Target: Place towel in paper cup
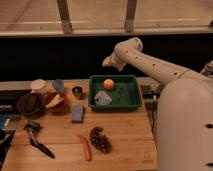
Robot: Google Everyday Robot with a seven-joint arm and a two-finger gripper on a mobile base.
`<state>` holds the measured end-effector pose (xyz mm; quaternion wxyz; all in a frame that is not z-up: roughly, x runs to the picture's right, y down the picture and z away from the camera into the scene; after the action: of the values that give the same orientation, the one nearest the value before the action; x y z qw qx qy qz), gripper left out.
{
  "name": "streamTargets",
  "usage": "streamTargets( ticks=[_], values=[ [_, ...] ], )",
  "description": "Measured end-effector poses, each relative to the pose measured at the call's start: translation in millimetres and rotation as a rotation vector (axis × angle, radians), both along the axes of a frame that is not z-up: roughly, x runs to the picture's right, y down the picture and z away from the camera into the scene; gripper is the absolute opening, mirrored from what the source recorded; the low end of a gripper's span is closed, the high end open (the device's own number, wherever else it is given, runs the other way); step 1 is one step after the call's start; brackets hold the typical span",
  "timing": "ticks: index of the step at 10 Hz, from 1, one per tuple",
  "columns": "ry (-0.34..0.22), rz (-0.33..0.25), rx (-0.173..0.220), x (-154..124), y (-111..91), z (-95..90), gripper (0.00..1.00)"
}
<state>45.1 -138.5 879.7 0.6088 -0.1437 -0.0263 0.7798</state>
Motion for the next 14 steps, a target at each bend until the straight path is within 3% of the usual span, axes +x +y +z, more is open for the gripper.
streamTargets(
  ticks=[5,11,14],
  values=[
    [-0.002,-0.015,-0.015,-0.7,2.8,0.5,0.62],
    [0.004,-0.114,-0.153,-7.2,61.5,-17.1,0.62],
    [-0.012,-0.138,-0.233,-15.5,93.8,-4.5,0.62]
  ],
)
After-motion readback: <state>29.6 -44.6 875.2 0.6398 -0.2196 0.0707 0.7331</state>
